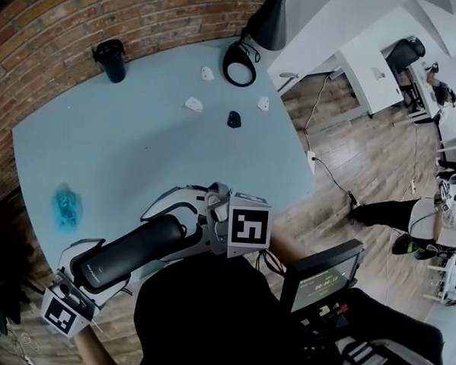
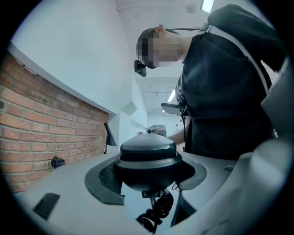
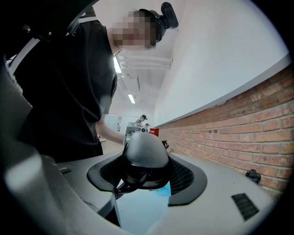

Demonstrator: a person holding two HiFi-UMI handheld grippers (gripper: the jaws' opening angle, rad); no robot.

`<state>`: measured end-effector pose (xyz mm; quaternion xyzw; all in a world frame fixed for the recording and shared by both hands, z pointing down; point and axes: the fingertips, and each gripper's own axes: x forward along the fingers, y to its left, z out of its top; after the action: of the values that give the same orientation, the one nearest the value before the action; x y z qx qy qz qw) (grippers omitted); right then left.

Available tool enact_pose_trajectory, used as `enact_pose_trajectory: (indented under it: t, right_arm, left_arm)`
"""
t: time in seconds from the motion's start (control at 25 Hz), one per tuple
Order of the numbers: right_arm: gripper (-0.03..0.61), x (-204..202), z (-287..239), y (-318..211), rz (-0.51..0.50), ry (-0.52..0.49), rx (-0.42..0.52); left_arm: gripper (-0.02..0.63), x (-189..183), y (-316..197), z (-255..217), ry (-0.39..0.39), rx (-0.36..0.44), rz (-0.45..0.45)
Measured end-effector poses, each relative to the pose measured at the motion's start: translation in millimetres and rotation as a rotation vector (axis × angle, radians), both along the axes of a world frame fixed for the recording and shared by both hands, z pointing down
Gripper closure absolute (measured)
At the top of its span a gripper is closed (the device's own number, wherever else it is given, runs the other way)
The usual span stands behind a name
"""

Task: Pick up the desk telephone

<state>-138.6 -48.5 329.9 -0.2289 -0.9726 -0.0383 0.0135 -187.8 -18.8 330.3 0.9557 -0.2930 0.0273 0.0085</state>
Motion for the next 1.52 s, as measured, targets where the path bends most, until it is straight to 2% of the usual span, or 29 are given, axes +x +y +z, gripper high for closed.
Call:
enact_pose_trajectory:
  t: [0.92, 1.52]
  right_arm:
    - [0.310, -1, 10, 2, -0.010, 0.034, -0.007]
    - [0.311, 0, 23, 3, -0.004, 0.075, 0.015]
  left_arm:
    - [0.302, 0, 1, 10, 0.000, -0.026, 0.001]
    - [0.302, 2, 3, 20, -0.032, -0.026, 0.005]
